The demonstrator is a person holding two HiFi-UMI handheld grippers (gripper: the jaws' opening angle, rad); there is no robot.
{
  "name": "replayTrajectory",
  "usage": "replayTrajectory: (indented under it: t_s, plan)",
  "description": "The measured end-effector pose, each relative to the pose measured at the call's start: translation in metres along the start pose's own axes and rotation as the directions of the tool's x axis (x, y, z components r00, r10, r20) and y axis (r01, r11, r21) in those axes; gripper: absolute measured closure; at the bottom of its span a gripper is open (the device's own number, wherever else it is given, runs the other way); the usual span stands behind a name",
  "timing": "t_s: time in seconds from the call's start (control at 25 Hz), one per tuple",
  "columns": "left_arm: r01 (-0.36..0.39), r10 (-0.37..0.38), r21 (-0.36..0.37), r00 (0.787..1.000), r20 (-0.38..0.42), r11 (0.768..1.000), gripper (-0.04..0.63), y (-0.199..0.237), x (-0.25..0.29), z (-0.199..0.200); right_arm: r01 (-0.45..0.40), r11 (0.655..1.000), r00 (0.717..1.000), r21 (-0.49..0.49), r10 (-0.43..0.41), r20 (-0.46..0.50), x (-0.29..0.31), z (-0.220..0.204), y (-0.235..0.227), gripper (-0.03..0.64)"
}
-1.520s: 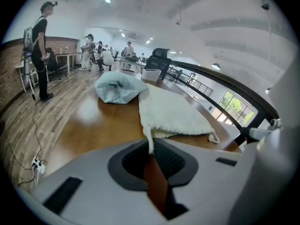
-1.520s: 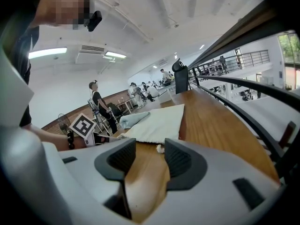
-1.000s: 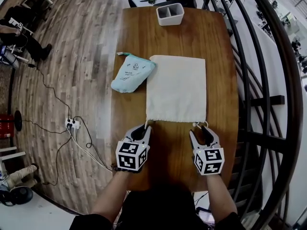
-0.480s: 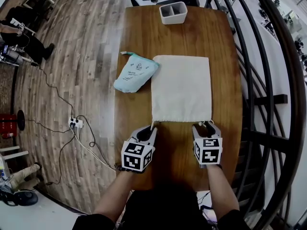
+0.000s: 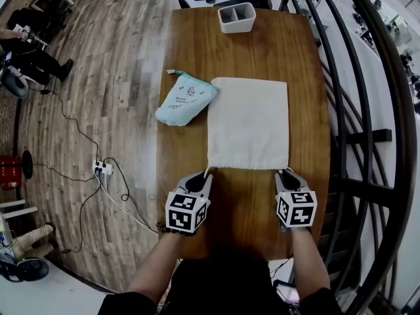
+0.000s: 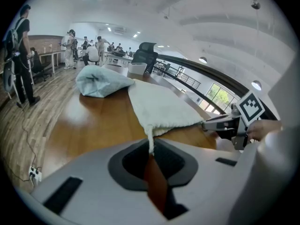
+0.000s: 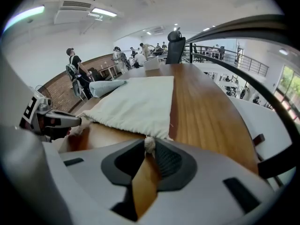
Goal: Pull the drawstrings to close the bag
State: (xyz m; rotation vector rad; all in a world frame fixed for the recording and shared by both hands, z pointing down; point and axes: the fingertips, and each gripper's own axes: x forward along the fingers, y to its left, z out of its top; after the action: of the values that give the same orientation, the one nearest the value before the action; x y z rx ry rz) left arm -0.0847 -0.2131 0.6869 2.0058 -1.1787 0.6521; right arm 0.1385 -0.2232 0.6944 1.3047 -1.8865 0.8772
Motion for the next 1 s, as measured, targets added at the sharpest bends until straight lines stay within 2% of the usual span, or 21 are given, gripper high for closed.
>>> replayTrajectory:
  t_s: [0.28, 0.56, 0.76, 1.0]
  plan:
    - [0.004, -0.005, 0.057, 1.0, 0.008, 0.998, 0.555, -0.007, -0.012, -0.002, 0.002, 1.0, 0.999, -0.007, -0.001, 0.04, -0.026, -0.007, 0.012, 0.551]
    - [0.018, -0.024, 0.11, 0.998, 0.053, 0.994, 0.555, -0.016, -0.037, 0.005, 0.043, 0.999, 0.994, -0.009, -0.041, 0.102, -0.065, -0.01, 0.017, 0.551]
    - [-0.004, -0.007, 0.141, 0.997, 0.08, 0.99, 0.555, -0.006, -0.063, -0.001, 0.026, 0.999, 0.989, -0.02, -0.022, 0.146, -0.075, -0.012, 0.039, 0.552]
    - [0.015, -0.034, 0.169, 0.993, 0.115, 0.985, 0.557, -0.019, -0.085, 0.004, 0.047, 0.999, 0.977, -0.023, -0.041, 0.211, -0.123, -0.01, 0.048, 0.554]
